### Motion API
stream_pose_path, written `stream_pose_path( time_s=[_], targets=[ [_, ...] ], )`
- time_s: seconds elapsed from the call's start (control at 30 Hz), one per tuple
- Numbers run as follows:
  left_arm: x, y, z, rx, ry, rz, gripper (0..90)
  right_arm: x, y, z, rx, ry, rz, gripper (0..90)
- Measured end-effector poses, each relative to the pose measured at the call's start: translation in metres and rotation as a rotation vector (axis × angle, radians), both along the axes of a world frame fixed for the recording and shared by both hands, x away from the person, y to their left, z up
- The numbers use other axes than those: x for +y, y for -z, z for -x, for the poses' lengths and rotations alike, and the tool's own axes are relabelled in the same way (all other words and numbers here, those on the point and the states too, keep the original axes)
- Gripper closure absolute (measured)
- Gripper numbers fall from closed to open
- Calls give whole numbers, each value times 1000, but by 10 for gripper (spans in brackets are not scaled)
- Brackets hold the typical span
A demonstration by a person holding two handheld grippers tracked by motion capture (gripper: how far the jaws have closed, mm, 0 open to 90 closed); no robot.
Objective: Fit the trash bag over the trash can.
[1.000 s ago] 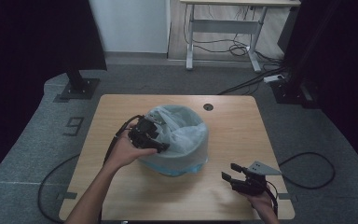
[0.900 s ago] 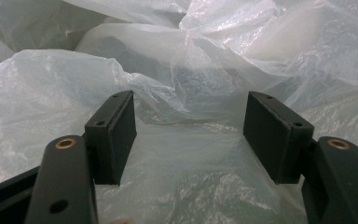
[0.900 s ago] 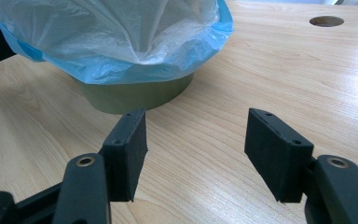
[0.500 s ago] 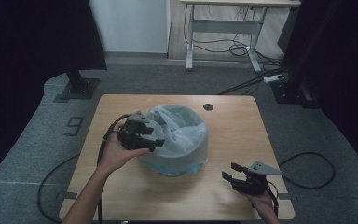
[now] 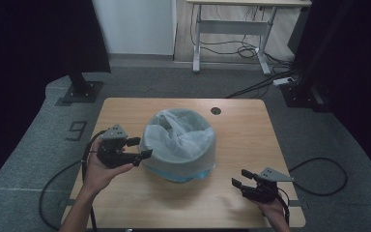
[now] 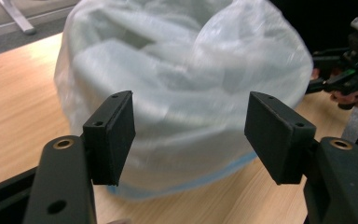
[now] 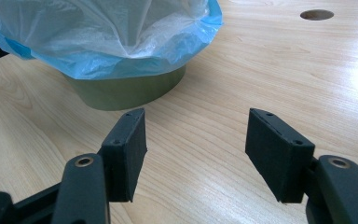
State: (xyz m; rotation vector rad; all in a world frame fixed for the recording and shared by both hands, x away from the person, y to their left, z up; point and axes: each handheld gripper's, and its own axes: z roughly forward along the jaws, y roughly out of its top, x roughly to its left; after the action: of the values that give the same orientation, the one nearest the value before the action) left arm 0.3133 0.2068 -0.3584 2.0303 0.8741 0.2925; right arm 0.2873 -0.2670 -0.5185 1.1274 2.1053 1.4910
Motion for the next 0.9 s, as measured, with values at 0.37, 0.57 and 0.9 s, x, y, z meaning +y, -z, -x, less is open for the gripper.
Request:
stream_pose_path(
  time_s=[0.37, 0.57, 0.9],
  targets=[
    [34, 41, 15, 35, -59, 9, 323, -6, 3, 2, 8, 19, 1, 373],
    [46, 55, 15, 62, -87, 20, 321, -5, 4, 1, 12, 19, 6, 372],
    [50, 65, 13, 84, -97, 30, 317, -4, 5, 1, 10, 21, 21, 370]
  ],
)
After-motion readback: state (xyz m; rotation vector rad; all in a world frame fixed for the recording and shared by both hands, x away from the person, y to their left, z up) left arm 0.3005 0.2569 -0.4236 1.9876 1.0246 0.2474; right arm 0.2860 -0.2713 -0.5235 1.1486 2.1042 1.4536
